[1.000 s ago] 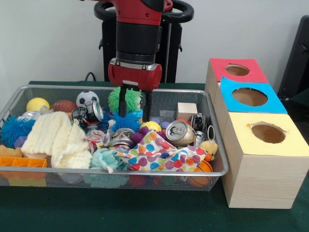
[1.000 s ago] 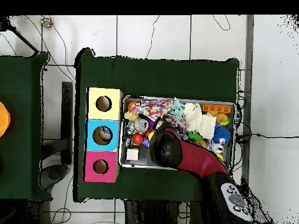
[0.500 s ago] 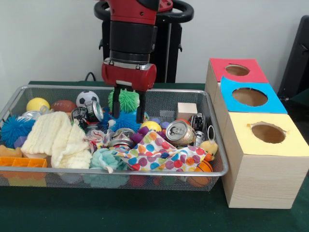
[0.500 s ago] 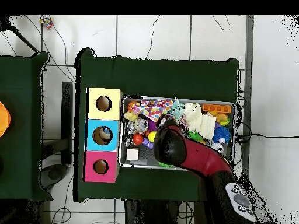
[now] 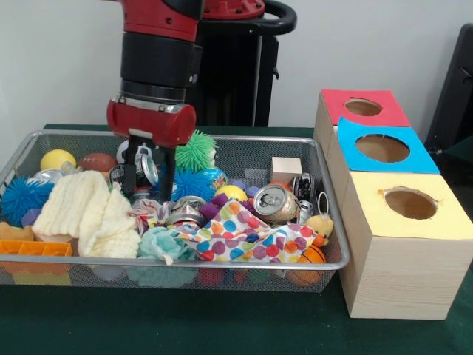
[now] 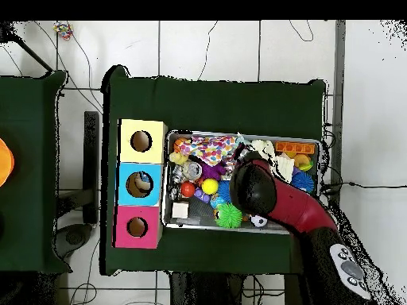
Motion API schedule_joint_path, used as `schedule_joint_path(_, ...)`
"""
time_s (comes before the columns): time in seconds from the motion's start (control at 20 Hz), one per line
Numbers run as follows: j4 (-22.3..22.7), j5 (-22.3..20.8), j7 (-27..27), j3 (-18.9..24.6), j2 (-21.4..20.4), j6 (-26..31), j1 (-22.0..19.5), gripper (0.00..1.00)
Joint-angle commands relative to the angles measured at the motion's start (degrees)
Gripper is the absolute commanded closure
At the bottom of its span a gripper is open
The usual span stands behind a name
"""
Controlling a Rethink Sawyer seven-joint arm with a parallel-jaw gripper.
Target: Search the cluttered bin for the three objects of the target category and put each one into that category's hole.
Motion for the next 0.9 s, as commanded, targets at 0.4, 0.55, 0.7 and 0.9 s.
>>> schedule_joint_path(0.4, -15.3, -2.1, 0.6, -1.0, 7.8, 10.9, -0.8, 0.0)
schedule_joint_path(0.55, -15.6, -2.6, 0.6, 0.0, 8.8, 10.5, -1.4, 0.0)
schedule_joint_path(0.7, -15.5, -3.0, 0.7, 0.6, 9.2, 9.9, -1.9, 0.0)
schedule_joint_path(0.9, -16.8, -3.8, 0.2, -0.4, 9.1, 9.6, -1.8, 0.0)
